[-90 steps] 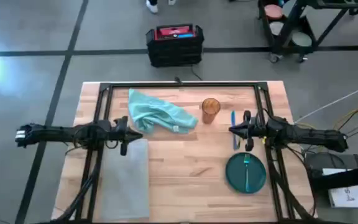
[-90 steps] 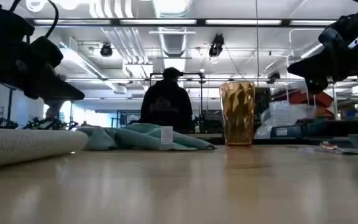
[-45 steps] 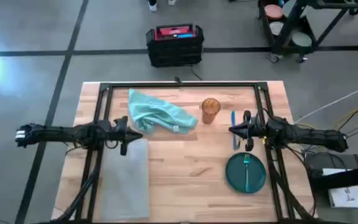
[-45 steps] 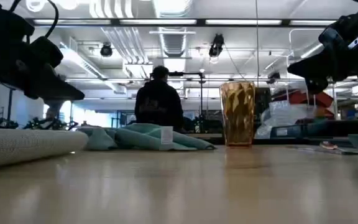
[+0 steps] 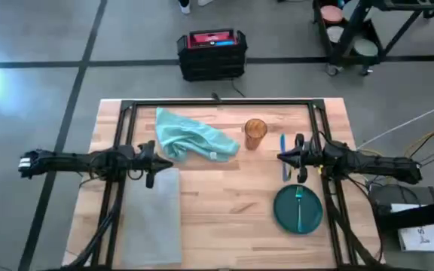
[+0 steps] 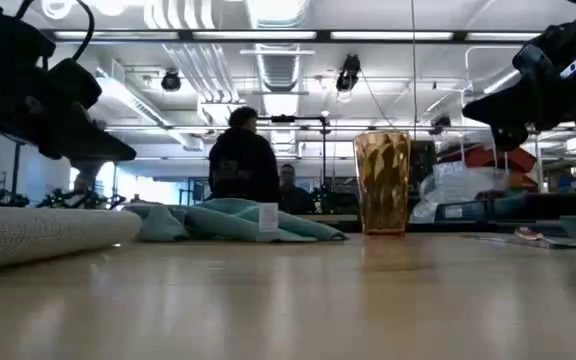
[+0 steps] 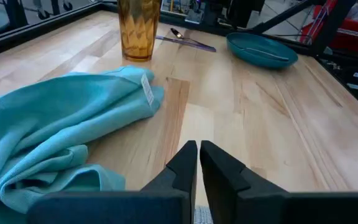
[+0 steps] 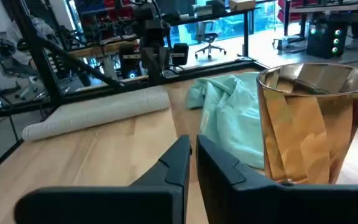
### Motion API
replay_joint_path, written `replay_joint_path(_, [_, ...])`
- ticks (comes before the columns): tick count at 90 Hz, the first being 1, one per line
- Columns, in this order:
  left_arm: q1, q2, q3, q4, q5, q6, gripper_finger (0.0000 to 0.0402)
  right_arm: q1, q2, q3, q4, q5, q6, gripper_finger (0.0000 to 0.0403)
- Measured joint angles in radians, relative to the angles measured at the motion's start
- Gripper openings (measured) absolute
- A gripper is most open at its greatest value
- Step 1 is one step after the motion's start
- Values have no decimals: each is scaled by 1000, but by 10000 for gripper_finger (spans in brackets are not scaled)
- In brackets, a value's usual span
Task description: Set table place
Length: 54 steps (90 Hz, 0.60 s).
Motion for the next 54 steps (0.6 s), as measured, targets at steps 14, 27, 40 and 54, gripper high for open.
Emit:
replay_joint_path(14, [0,0,0,0,0,0,8,0,0,0,0,0,0,14])
replay_joint_path(27, [0,0,0,0,0,0,8,0,0,0,0,0,0,14])
replay_joint_path(40, [0,0,0,0,0,0,8,0,0,0,0,0,0,14])
replay_joint_path(54, [1,0,0,1,-84,8,8,0,0,0,0,0,0,14])
